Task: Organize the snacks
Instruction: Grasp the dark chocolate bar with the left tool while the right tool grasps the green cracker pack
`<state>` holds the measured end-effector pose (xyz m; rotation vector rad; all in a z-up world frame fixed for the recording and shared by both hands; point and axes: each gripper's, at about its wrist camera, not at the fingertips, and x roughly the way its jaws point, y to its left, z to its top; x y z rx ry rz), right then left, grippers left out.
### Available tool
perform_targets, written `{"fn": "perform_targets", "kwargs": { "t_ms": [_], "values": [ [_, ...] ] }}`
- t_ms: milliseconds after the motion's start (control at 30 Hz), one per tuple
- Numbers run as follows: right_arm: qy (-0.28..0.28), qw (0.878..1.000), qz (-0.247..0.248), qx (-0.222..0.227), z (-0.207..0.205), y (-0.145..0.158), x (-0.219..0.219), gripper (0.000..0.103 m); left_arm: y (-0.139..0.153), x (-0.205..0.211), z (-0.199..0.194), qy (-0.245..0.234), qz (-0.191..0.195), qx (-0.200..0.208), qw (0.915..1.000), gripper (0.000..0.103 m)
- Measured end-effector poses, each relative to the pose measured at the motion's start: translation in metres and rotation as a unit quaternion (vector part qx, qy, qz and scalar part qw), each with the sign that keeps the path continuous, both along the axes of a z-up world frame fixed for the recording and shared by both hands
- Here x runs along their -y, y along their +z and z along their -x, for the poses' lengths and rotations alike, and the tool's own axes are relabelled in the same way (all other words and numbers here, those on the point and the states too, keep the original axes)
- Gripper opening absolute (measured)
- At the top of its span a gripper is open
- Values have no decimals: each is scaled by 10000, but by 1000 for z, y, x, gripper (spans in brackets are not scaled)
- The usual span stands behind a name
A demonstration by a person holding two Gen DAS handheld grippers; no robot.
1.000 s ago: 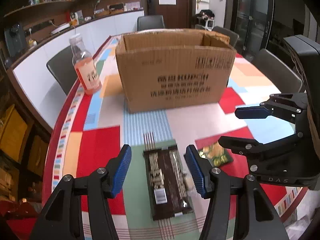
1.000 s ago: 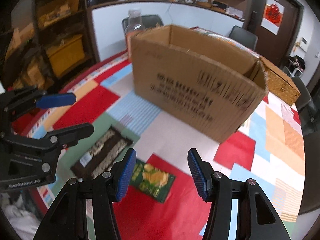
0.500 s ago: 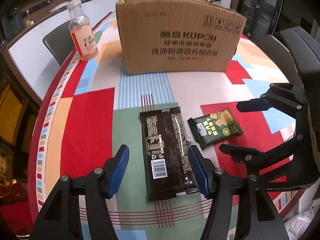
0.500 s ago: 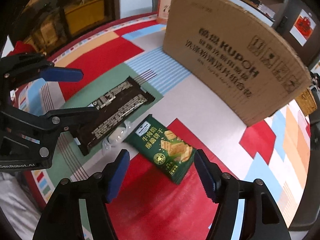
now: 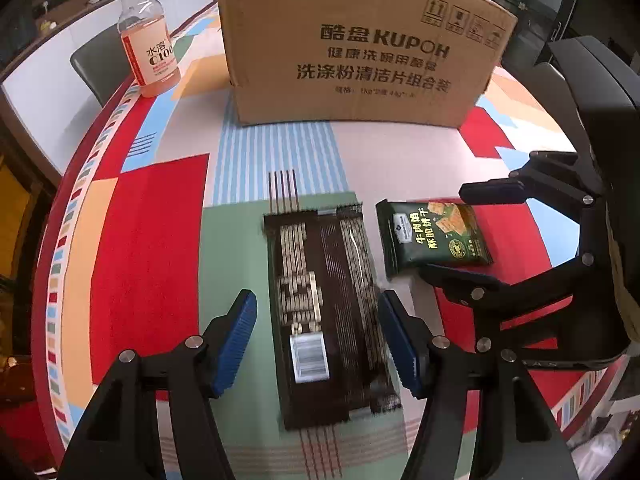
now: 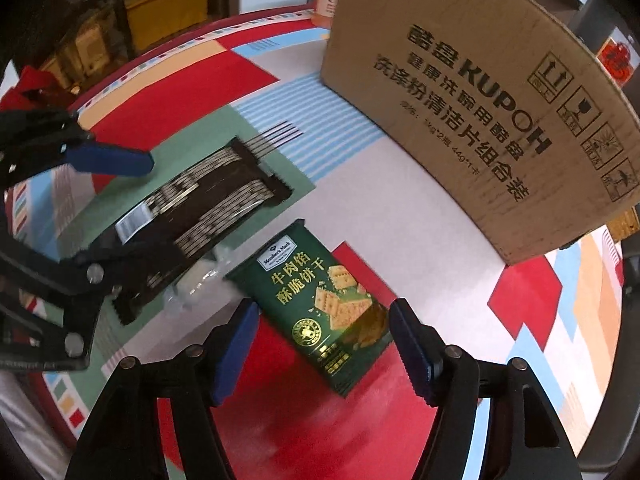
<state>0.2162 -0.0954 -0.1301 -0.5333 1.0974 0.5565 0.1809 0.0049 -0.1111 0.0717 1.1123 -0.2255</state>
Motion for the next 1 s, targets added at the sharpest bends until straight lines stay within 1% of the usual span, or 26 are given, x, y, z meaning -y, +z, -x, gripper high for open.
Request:
{"fn": "perform_targets", "kwargs": {
  "t_ms": [200,267,400,467,533,567,633,700,733,800,833,867,1000],
  "values": [
    [-435,9985,-290,-130,-21,-2,12,68,-6,3,-20,120,78,-73,9999,62],
    [-596,9970,-441,-225,-28,-4,16,68,-8,3,-26,181,113,-85,9997,62],
    [-869,9940,-611,-257,-39,-4,26,68,-13,2,-36,323,123,-183,9992,62],
    [-925,9936,-608,-225,-44,-5,26,68,-13,2,-37,335,77,-174,9993,61],
    [-935,9933,-648,-218,-47,-5,25,68,-15,6,-37,280,-84,-148,9995,61],
    [-935,9932,-662,-195,-48,-5,24,68,-15,8,-37,262,-161,-122,9995,59],
    [-966,9930,-668,-148,-47,-5,23,68,-16,9,-36,251,-198,-66,9995,59],
    [-1014,9924,-690,-92,-44,-5,24,68,-15,8,-35,304,-227,-27,9993,53],
    [-1047,9919,-710,-79,-45,-5,23,67,-15,8,-35,321,-212,-13,9993,52],
    [-1076,9913,-754,-40,-41,-4,23,60,-14,6,-34,352,-146,-11,9993,51],
    [-1104,9909,-765,-24,-39,-3,23,52,-14,6,-34,356,-123,-8,9993,51],
    [-1132,9905,-782,-28,-37,-2,23,46,-14,5,-33,359,-98,-7,9993,51],
    [-1316,9876,-858,-17,-31,-3,24,46,-10,0,-30,411,35,21,9991,51]
  ]
}}
